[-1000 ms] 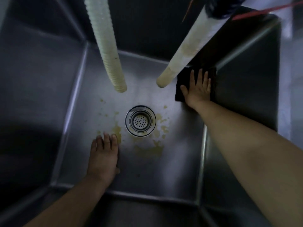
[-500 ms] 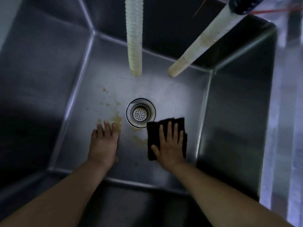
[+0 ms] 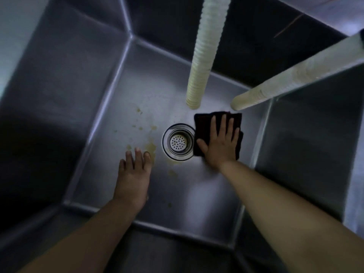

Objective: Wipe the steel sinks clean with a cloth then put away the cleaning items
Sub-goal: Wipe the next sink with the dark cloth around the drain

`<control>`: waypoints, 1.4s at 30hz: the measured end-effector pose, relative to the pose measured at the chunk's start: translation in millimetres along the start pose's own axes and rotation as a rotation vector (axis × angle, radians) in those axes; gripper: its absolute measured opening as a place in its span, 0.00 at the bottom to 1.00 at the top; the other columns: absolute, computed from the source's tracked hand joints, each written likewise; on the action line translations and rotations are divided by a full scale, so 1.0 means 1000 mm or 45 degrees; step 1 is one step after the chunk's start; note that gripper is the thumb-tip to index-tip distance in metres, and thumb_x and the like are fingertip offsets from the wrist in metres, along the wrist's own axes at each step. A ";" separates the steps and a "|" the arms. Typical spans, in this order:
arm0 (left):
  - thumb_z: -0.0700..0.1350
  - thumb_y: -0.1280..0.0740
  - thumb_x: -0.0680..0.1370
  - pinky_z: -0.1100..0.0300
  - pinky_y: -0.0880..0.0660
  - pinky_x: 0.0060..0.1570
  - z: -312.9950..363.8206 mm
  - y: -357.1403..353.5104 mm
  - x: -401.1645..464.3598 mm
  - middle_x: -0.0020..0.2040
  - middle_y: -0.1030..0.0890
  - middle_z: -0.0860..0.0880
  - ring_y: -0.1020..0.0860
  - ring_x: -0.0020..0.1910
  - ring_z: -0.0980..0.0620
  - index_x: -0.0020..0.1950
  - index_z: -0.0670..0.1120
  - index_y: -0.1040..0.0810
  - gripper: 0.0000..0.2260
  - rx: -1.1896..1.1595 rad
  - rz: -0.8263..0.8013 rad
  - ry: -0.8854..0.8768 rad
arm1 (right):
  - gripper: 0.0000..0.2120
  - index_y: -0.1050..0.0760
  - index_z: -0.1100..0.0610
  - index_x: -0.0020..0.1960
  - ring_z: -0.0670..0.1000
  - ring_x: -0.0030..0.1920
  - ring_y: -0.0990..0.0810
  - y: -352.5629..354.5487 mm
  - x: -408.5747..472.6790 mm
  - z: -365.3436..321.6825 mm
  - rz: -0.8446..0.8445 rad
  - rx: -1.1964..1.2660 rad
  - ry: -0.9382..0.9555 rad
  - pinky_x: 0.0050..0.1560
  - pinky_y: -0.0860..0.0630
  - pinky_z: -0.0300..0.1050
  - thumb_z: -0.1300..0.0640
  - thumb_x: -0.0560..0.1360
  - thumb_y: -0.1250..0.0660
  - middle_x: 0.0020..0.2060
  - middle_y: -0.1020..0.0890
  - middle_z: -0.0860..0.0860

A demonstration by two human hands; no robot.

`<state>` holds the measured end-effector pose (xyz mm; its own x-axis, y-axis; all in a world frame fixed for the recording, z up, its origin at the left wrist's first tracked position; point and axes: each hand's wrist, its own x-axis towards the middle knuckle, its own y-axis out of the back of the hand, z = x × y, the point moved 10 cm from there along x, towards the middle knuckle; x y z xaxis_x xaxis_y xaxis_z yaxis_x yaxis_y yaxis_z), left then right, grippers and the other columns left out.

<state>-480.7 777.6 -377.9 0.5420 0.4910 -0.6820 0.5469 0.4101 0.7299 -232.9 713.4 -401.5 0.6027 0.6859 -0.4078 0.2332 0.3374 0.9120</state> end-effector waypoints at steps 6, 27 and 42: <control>0.51 0.29 0.70 0.39 0.51 0.72 0.000 -0.005 0.005 0.75 0.57 0.32 0.54 0.73 0.30 0.75 0.37 0.60 0.49 -0.031 -0.039 0.008 | 0.39 0.62 0.53 0.77 0.61 0.75 0.62 0.046 0.088 0.021 0.102 0.026 -0.007 0.71 0.65 0.59 0.34 0.75 0.53 0.76 0.59 0.58; 0.56 0.26 0.67 0.42 0.54 0.73 -0.002 -0.012 0.006 0.76 0.61 0.35 0.58 0.74 0.32 0.75 0.40 0.64 0.55 -0.066 -0.059 -0.033 | 0.34 0.59 0.48 0.77 0.60 0.76 0.56 0.041 0.052 -0.218 0.136 0.035 0.599 0.73 0.62 0.62 0.36 0.77 0.52 0.77 0.56 0.55; 0.52 0.26 0.68 0.42 0.55 0.72 -0.003 -0.009 0.005 0.76 0.60 0.36 0.59 0.74 0.33 0.76 0.41 0.61 0.52 -0.167 -0.009 -0.002 | 0.34 0.50 0.56 0.77 0.62 0.75 0.51 0.037 0.035 0.065 0.279 0.093 -0.270 0.73 0.57 0.59 0.40 0.76 0.52 0.76 0.46 0.60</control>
<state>-484.9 778.3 -387.6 0.5394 0.4869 -0.6871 0.4623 0.5108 0.7248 -153.4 708.1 -379.0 0.7886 0.5847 -0.1903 0.1300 0.1440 0.9810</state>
